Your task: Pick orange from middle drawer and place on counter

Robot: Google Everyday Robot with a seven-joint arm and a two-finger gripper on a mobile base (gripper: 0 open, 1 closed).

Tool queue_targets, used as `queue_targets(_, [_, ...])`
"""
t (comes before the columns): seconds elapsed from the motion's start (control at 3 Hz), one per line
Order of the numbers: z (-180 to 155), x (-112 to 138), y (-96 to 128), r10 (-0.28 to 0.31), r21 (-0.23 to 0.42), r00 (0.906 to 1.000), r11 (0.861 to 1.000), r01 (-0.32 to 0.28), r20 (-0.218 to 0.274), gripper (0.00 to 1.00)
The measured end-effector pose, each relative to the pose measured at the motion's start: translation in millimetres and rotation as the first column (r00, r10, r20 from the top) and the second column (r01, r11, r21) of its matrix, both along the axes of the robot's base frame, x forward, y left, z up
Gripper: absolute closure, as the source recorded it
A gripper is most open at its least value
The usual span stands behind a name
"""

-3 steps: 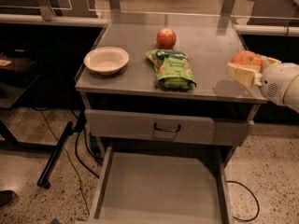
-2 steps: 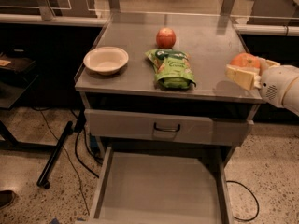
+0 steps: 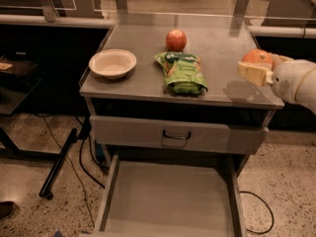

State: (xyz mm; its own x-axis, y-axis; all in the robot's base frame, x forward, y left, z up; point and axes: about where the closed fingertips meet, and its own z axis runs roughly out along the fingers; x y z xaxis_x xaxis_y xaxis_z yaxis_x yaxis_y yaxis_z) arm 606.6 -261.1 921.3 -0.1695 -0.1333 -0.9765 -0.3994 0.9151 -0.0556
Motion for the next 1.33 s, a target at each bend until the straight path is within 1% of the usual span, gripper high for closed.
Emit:
queue_targets(0.33, [8.8,34.9,-0.8,-0.006,-0.023,0.9995,1.000,0.005,-0.032,1.00])
queue_targets(0.67, [-2.8,58.8,-3.1,-0.009,-0.052,0.9964,0.999,0.004,-0.084,1.00])
queue_targets(1.0, [-32.2,67.0,-11.6,-0.012,-0.080,0.9869,0.997,0.000,-0.161,1.00])
queue_targets(1.33, [-66.0,65.3,-23.0,-0.022,-0.086,0.9721,0.996,0.002,-0.234,1.00])
